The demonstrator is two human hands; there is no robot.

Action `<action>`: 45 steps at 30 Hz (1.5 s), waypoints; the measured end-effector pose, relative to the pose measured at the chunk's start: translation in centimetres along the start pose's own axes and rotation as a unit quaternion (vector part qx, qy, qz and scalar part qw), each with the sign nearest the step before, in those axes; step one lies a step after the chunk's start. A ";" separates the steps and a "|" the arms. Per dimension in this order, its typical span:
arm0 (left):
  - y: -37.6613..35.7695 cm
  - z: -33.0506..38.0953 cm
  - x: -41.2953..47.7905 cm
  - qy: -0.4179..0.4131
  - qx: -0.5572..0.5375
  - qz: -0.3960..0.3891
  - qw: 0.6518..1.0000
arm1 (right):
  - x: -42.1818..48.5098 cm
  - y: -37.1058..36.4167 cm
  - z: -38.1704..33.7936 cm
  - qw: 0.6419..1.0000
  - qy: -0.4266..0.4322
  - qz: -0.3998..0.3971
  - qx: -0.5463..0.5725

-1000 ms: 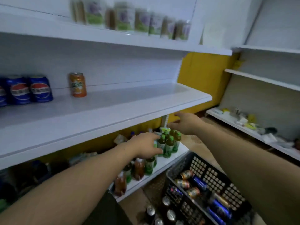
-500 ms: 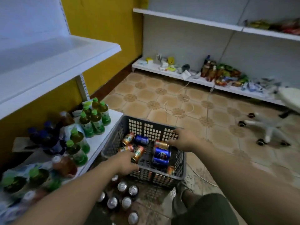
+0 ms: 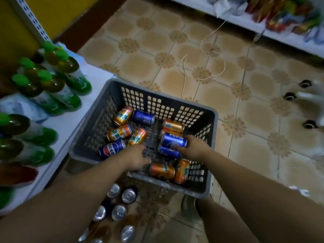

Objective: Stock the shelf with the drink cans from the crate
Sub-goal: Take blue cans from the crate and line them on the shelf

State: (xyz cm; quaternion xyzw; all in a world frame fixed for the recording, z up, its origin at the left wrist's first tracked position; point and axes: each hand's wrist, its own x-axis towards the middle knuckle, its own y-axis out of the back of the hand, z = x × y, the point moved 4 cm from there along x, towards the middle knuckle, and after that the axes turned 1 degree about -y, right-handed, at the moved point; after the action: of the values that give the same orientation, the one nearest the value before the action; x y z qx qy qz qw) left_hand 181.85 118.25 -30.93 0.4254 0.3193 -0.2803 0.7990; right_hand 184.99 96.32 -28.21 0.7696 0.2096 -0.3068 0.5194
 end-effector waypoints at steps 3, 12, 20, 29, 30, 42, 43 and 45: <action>-1.3 -0.9 5.3 0.006 -0.008 -0.025 1.000 | 5.4 -2.6 1.5 1.000 -0.014 -0.012 0.000; -4.4 -2.6 15.0 0.012 -0.029 -0.043 0.999 | 16.9 -8.1 4.9 0.998 -0.036 -0.011 -0.058; -3.0 -2.6 12.1 -0.002 -0.068 -0.041 0.997 | 12.3 -6.5 2.1 0.996 0.015 0.034 0.081; 4.2 0.1 -3.8 -0.086 -0.177 0.061 0.978 | -2.0 1.0 -9.3 0.939 0.132 0.055 0.312; 5.2 0.3 -6.1 -0.103 -0.206 0.083 0.969 | -4.0 2.1 -11.0 0.931 0.152 0.061 0.327; 16.0 -3.2 -35.4 -0.174 -0.310 0.367 0.860 | -29.2 8.3 -31.5 0.841 0.403 0.078 0.352; 16.5 -4.4 -37.7 -0.168 -0.303 0.389 0.854 | -31.1 8.0 -33.3 0.836 0.421 0.078 0.343; 17.2 -6.8 -42.4 -0.151 -0.283 0.433 0.842 | -34.8 7.0 -36.9 0.822 0.458 0.067 0.331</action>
State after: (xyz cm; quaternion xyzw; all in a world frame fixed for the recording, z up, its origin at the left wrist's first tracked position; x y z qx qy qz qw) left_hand 165.28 139.82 6.47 0.2281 0.0432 0.1359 0.9632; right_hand 173.63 127.86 10.54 0.9593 0.2569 0.0662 0.0966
